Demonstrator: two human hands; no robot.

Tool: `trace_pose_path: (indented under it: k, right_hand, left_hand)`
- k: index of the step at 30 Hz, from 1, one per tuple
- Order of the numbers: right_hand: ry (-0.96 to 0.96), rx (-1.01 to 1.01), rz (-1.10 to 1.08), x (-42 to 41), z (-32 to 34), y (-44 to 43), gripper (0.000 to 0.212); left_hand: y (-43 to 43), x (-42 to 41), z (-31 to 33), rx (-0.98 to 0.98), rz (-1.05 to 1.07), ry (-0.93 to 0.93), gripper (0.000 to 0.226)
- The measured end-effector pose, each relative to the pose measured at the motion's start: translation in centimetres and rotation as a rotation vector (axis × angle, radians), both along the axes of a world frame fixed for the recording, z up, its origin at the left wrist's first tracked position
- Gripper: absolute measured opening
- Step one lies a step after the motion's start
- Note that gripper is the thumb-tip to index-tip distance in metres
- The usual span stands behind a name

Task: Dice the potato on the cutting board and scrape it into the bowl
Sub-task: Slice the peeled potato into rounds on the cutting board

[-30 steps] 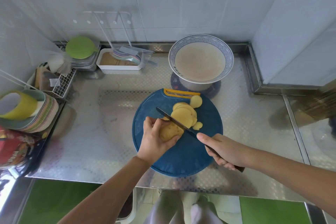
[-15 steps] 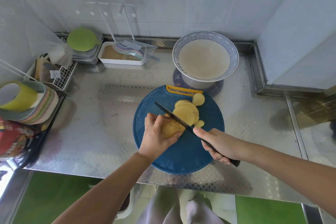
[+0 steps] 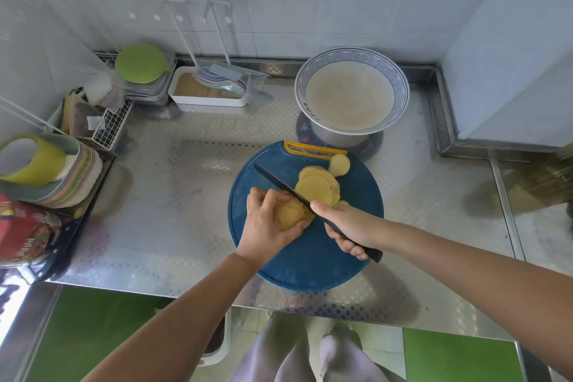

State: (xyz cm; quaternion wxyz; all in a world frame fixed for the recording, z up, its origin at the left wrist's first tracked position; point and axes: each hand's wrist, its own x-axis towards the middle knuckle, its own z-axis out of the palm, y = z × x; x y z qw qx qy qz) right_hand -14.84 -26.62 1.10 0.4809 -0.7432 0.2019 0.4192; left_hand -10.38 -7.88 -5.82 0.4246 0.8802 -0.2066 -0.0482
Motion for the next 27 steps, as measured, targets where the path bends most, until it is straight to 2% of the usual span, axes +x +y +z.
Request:
trace_pose_path:
  k: [11,27]
  right_hand:
    - [-0.036,0.027,-0.052,-5.6,-0.5,-2.1,0.066]
    - [-0.046,0.095,-0.046,-4.6,-2.5,-2.0,0.069]
  left_hand:
    - [0.2,-0.1,0.3,0.022,-0.036,0.031,0.056]
    - [-0.1,0.4,0.2,0.052,-0.077,-0.002,0.056]
